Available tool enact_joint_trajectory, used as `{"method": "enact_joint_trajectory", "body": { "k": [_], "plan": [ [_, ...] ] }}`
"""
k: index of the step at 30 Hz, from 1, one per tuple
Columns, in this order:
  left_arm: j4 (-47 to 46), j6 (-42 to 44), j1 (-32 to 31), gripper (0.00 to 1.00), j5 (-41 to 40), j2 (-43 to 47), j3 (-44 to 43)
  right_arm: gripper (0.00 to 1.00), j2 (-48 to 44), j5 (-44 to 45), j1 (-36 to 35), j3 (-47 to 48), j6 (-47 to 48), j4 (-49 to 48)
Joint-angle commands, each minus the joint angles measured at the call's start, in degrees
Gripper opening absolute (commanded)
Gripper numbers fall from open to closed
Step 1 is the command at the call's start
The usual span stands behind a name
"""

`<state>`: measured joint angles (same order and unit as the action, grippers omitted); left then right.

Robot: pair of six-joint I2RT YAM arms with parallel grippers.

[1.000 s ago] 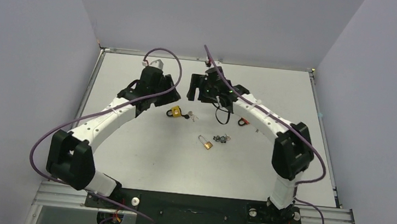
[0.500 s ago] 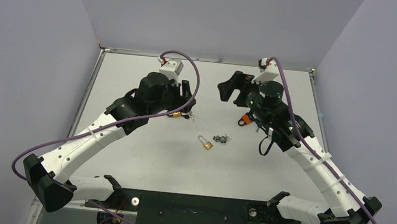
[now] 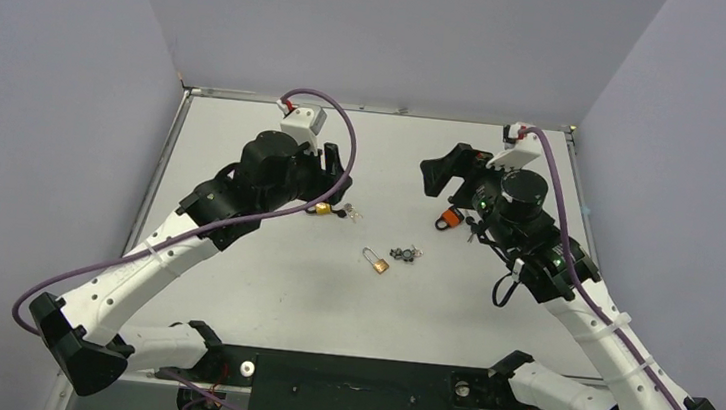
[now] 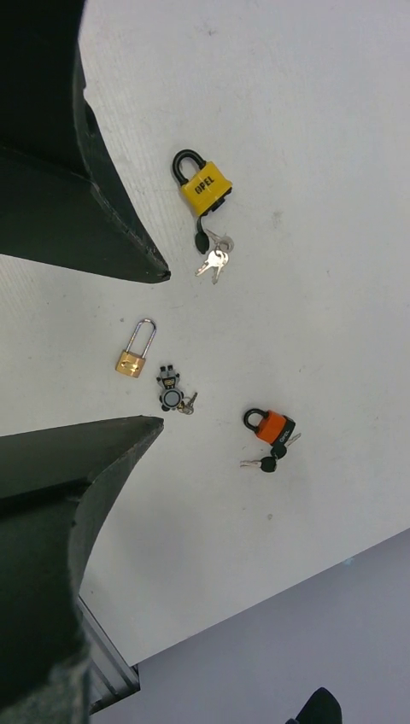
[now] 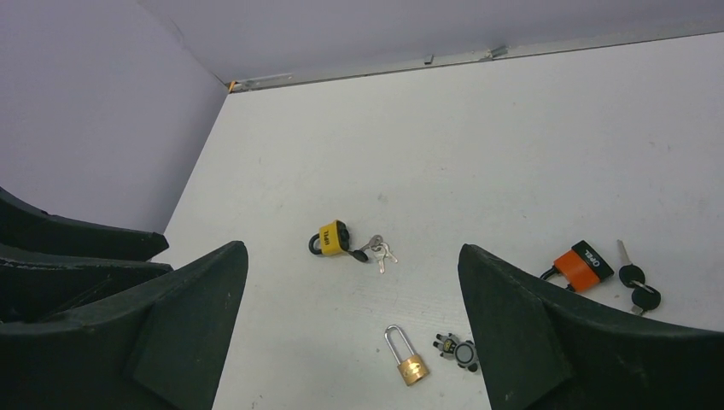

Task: Lock with the key
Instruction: Reset both arms

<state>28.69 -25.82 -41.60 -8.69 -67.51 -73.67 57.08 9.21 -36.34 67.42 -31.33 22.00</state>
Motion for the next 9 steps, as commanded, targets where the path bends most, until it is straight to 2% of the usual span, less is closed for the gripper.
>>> {"method": "enact_joint_trajectory", "body": {
  "k": [1,9],
  "plan": [
    [0.1,0.9,-0.3,0.56,-0.8,1.4,-1.1,0.89,-1.1,0.7,0.4,-0.5,-0.1,-0.4],
    [0.4,1.3,-0.4,0.57,0.2,1.0,-1.9,0.89,-0.9,0.9,0.5,-0.5,-0.2,-0.4]
  ]
}}
